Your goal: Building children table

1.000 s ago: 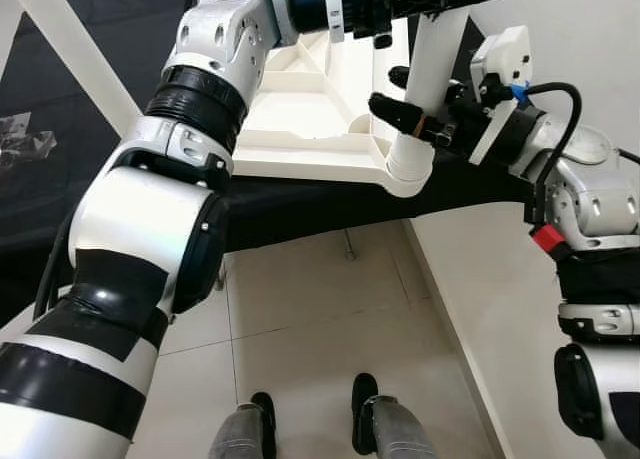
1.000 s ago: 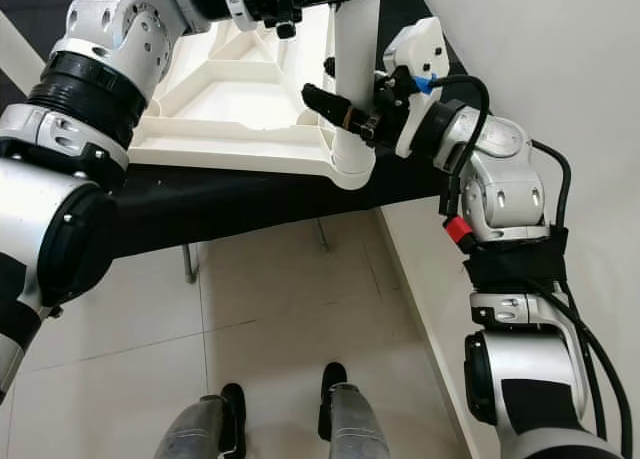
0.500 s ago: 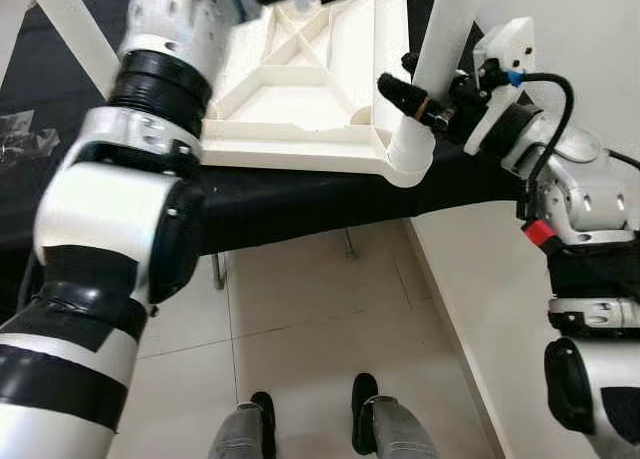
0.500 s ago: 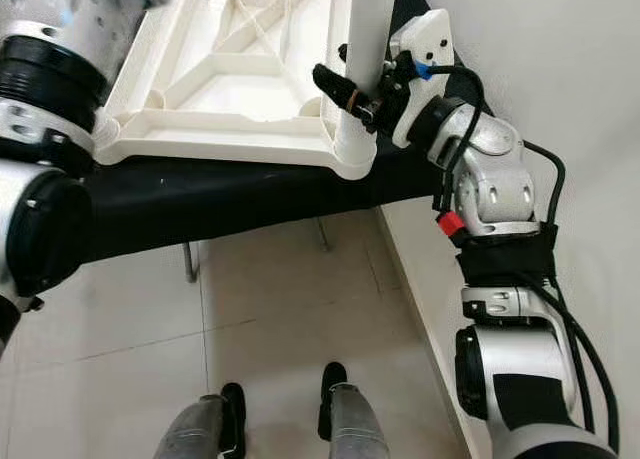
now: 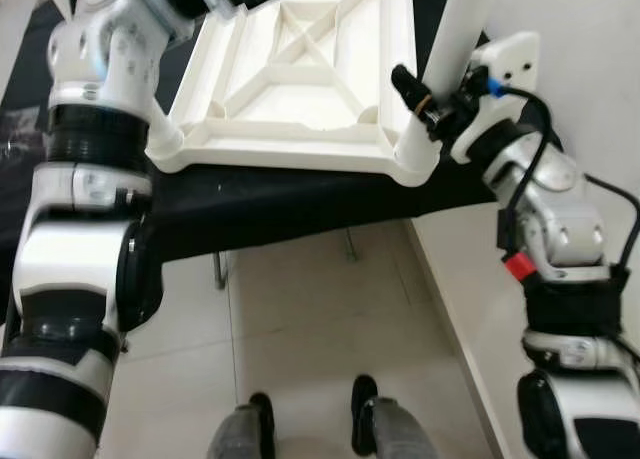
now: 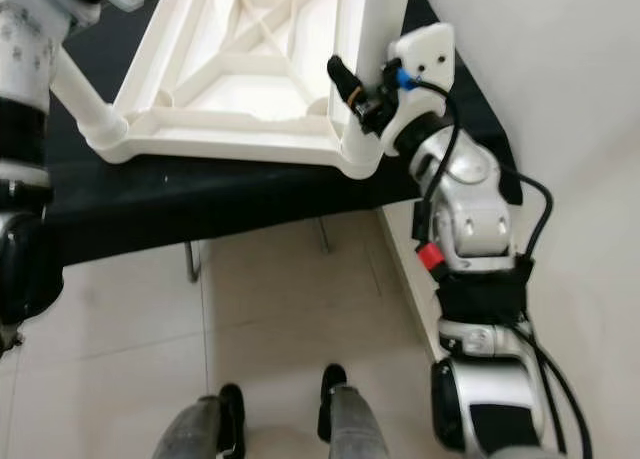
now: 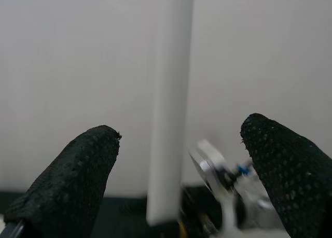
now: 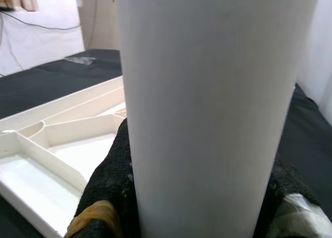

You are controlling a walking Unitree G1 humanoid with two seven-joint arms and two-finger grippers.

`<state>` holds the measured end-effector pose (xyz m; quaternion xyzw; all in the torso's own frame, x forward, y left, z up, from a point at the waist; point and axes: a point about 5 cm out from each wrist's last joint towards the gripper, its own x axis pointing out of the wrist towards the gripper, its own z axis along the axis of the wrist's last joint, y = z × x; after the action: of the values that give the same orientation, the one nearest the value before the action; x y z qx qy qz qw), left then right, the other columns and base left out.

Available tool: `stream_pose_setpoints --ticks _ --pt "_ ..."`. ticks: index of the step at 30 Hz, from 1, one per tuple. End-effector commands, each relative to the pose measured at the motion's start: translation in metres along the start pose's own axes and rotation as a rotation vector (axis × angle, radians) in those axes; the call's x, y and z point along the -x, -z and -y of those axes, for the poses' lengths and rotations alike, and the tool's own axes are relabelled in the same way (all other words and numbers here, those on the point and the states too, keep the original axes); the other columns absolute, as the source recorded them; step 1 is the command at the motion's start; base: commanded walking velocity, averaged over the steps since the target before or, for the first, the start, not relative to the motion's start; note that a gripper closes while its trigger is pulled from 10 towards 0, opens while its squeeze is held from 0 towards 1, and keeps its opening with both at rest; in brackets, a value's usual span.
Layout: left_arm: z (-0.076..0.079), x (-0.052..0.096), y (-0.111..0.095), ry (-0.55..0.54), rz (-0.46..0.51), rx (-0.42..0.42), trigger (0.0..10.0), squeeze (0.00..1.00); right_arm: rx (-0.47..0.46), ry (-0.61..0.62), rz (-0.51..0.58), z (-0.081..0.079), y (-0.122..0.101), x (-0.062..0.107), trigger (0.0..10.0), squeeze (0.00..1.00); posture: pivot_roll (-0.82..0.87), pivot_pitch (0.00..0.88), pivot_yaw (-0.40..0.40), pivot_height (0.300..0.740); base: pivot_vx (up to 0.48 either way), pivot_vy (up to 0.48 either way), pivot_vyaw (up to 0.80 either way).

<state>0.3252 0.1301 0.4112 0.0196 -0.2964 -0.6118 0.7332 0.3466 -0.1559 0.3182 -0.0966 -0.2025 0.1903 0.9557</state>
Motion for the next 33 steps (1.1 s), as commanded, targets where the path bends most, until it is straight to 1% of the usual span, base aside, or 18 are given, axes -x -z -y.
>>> stream_pose_setpoints --ticks 1,2,4,5,6,8,10,11,13,15,16,17,20,21,22,23,25,33 --pt "0.019 0.003 0.005 0.046 -0.037 0.029 10.0 1.0 0.001 0.059 -0.182 -0.003 0.034 0.007 0.0 0.0 -0.01 0.354 0.019 0.74 0.0 0.0 0.0" --pt "0.019 0.003 0.005 0.046 -0.037 0.029 10.0 1.0 0.001 0.059 -0.182 -0.003 0.034 0.007 0.0 0.0 -0.01 0.354 0.019 0.74 0.0 0.0 0.0" --pt "0.04 0.013 0.024 0.049 -0.066 0.104 10.0 1.0 0.015 0.157 -0.21 -0.002 0.035 0.008 0.0 0.0 -0.01 0.354 0.019 0.74 0.0 0.0 0.0" --pt "0.04 0.013 0.024 0.049 -0.066 0.104 10.0 1.0 0.015 0.157 -0.21 -0.002 0.035 0.008 0.0 0.0 -0.01 0.354 0.019 0.74 0.0 0.0 0.0" --pt "0.053 0.018 0.035 0.045 -0.09 0.142 10.0 1.0 0.019 0.208 -0.218 -0.002 0.035 0.01 0.0 0.0 -0.01 0.354 0.015 0.74 0.0 0.0 0.0" --pt "0.053 0.018 0.035 0.045 -0.09 0.142 10.0 1.0 0.019 0.208 -0.218 -0.002 0.035 0.01 0.0 0.0 -0.01 0.354 0.015 0.74 0.0 0.0 0.0" --pt "0.08 0.031 0.058 0.016 -0.132 0.228 10.0 1.0 0.036 0.269 -0.225 -0.007 0.036 0.011 0.0 0.0 -0.01 0.353 0.011 0.74 0.0 0.0 0.0" --pt "0.08 0.031 0.058 0.016 -0.132 0.228 10.0 1.0 0.036 0.269 -0.225 -0.007 0.036 0.011 0.0 0.0 -0.01 0.353 0.011 0.74 0.0 0.0 0.0" --pt "0.116 0.048 0.084 -0.029 -0.207 0.322 10.0 1.0 0.045 0.314 -0.231 -0.013 0.036 0.012 0.0 0.0 -0.01 0.347 0.009 0.74 0.0 0.0 0.0" --pt "0.116 0.048 0.084 -0.029 -0.207 0.322 10.0 1.0 0.045 0.314 -0.231 -0.013 0.036 0.012 0.0 0.0 -0.01 0.347 0.009 0.74 0.0 0.0 0.0" --pt "0.128 0.053 0.091 -0.046 -0.23 0.354 10.0 1.0 0.045 0.33 -0.232 -0.015 0.036 0.012 0.0 0.0 -0.01 0.347 0.009 0.74 0.0 0.0 0.0" --pt "0.128 0.053 0.091 -0.046 -0.23 0.354 10.0 1.0 0.045 0.33 -0.232 -0.015 0.036 0.012 0.0 0.0 -0.01 0.347 0.009 0.74 0.0 0.0 0.0" --pt "0.166 0.068 0.108 -0.118 -0.289 0.461 10.0 1.0 0.029 0.368 -0.238 -0.02 0.036 0.013 0.0 0.0 -0.01 0.342 0.01 0.74 0.0 0.0 0.0" --pt "0.166 0.068 0.108 -0.118 -0.289 0.461 10.0 1.0 0.029 0.368 -0.238 -0.02 0.036 0.013 0.0 0.0 -0.01 0.342 0.01 0.74 0.0 0.0 0.0" --pt "0.173 0.071 0.112 -0.139 -0.299 0.485 10.0 1.0 0.024 0.369 -0.239 -0.023 0.036 0.012 0.0 0.0 -0.01 0.341 0.01 0.74 0.0 0.0 0.0" --pt "0.173 0.071 0.112 -0.139 -0.299 0.485 10.0 1.0 0.024 0.369 -0.239 -0.023 0.036 0.012 0.0 0.0 -0.01 0.341 0.01 0.74 0.0 0.0 0.0" --pt "0.19 0.073 0.122 -0.178 -0.32 0.527 10.0 1.0 0.01 0.354 -0.232 -0.027 0.035 0.009 0.0 0.0 -0.01 0.341 0.008 0.74 0.0 0.0 0.0" --pt "0.198 0.067 0.126 -0.223 -0.318 0.529 10.0 1.0 0.005 0.323 -0.22 -0.022 0.03 -0.001 0.0 0.0 -0.01 0.334 0.001 0.74 0.0 0.0 0.0"
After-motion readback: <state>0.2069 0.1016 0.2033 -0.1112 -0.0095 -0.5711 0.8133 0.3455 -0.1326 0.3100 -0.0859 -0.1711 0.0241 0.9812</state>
